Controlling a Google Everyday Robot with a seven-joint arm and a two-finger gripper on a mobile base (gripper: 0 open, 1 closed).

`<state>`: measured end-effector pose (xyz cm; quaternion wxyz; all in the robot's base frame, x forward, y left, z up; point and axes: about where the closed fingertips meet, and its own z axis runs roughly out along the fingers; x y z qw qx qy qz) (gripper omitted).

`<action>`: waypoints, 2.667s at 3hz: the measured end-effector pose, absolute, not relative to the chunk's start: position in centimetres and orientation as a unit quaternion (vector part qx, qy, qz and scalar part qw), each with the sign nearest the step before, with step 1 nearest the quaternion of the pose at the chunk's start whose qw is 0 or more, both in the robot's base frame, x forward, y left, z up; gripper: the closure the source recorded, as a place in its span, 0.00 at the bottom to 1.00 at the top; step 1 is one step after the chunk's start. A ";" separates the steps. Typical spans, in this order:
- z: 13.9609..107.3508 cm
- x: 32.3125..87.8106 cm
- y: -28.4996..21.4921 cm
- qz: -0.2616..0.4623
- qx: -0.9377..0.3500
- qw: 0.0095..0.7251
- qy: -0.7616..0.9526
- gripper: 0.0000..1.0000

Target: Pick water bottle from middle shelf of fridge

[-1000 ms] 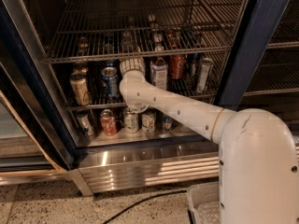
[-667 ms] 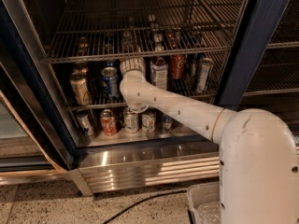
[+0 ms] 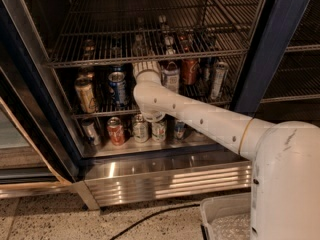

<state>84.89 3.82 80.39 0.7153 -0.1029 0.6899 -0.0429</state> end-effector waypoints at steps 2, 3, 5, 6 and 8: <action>79.6 84.4 5.2 -0.026 -0.111 0.705 0.700 1.00; 79.5 84.0 5.0 -0.020 -0.107 0.702 0.704 1.00; 79.9 82.9 4.6 -0.005 -0.096 0.705 0.703 1.00; 80.1 82.6 4.7 0.002 -0.091 0.709 0.700 1.00; 81.6 82.3 3.3 -0.002 -0.081 0.715 0.694 1.00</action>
Offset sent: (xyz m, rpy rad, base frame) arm -0.0086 0.0222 -0.0137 0.0192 0.0577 0.0548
